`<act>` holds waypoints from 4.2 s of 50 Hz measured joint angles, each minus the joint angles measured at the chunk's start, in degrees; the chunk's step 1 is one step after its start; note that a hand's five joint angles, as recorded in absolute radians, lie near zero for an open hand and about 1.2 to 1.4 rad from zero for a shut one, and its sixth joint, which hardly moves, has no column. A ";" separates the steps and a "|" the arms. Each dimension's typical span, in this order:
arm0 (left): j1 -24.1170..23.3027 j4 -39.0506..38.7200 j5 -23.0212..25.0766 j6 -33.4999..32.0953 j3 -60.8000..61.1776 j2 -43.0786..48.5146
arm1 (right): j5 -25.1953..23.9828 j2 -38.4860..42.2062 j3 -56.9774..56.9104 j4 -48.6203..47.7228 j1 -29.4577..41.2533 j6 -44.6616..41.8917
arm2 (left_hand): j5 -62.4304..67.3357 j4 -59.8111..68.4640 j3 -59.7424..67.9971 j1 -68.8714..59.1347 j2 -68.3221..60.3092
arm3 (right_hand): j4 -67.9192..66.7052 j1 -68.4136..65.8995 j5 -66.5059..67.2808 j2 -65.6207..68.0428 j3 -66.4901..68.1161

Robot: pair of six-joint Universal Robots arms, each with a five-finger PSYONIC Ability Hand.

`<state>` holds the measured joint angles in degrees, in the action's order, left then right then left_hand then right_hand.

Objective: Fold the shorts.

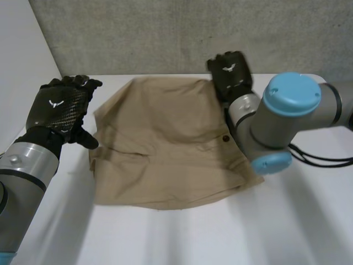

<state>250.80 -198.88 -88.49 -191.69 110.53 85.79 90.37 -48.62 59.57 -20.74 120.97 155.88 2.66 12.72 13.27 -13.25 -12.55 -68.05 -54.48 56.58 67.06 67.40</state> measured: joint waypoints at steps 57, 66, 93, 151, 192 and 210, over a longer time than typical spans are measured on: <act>-2.26 17.52 -1.83 -0.88 8.82 6.72 | -19.18 -16.72 40.69 10.75 -15.99 -8.38 | 6.48 6.19 5.44 -5.63 -6.36 | 36.48 27.44 -36.36 -35.45 -35.72; -0.26 15.47 -1.87 -0.96 6.76 12.18 | -19.33 -15.25 39.66 8.62 -16.11 -8.48 | 6.48 6.19 5.44 -5.63 -6.36 | 16.45 10.11 -17.40 -15.66 -15.83; 0.16 6.34 -2.02 -4.18 1.89 21.03 | -18.78 -15.09 37.91 8.54 -15.87 -0.73 | 17.51 17.57 16.90 -17.76 -17.81 | 0.01 -0.48 -0.37 0.04 -0.02; 0.21 0.98 -1.37 -4.01 -6.03 23.51 | -20.67 -12.80 37.06 10.40 -15.32 -11.44 | 52.14 54.09 53.31 -49.69 -54.46 | 9.29 4.32 -9.70 -7.57 -8.65; -0.65 48.04 0.78 -12.75 -2.72 -18.63 | -16.24 -42.71 34.47 55.45 -16.72 -22.44 | 52.96 55.72 54.92 -49.88 -55.97 | -0.14 0.32 -0.59 0.11 -0.23; 1.13 37.95 7.27 -13.79 -2.25 -14.48 | -31.08 -38.10 35.23 58.20 -28.79 -26.64 | 52.96 55.72 54.92 -49.89 -56.00 | -0.14 -0.25 0.02 0.11 -0.22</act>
<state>251.93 -160.92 -81.22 -205.48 108.27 71.31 59.29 -86.72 94.81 37.45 92.17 129.24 55.62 68.44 68.19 -63.14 -68.54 -68.20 -54.73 56.60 67.17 67.18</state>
